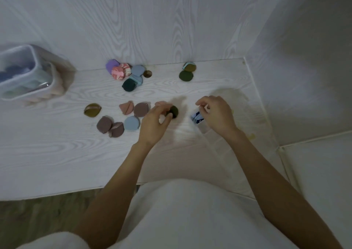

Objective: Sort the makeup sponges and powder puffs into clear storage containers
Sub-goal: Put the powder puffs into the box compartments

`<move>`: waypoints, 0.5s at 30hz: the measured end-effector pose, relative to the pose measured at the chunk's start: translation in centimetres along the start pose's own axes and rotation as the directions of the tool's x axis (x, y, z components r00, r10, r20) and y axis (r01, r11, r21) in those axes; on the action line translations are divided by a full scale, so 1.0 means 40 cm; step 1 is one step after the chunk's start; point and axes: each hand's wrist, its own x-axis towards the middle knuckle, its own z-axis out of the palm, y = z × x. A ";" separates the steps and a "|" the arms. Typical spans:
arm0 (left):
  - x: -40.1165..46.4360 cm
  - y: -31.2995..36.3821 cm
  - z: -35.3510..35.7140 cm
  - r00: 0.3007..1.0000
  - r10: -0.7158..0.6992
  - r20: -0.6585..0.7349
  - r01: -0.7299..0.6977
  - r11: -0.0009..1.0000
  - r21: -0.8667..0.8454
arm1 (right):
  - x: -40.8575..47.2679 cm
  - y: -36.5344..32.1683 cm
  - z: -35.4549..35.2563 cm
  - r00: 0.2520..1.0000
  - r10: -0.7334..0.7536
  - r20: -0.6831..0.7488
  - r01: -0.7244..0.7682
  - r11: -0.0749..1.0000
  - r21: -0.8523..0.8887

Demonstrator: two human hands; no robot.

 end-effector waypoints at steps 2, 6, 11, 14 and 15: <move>-0.032 -0.060 -0.059 0.993 -0.047 -0.104 0.057 0.994 0.097 | -0.015 -0.061 0.013 0.999 -0.038 0.014 0.036 0.992 0.121; -0.051 -0.189 -0.157 0.952 -0.273 -0.142 0.307 0.865 0.397 | 0.014 -0.154 0.095 0.986 -0.121 0.114 0.102 0.982 0.159; -0.026 -0.255 -0.193 0.931 -0.356 0.087 0.272 0.830 0.486 | 0.112 -0.262 0.214 0.979 -0.081 0.188 0.070 0.996 0.062; -0.008 -0.275 -0.217 0.936 -0.334 0.112 0.240 0.838 0.490 | 0.210 -0.321 0.272 0.978 -0.096 0.184 0.113 0.990 -0.086; -0.007 -0.283 -0.226 0.941 -0.324 0.100 0.236 0.838 0.491 | 0.248 -0.333 0.287 0.977 -0.102 0.186 0.127 0.984 -0.126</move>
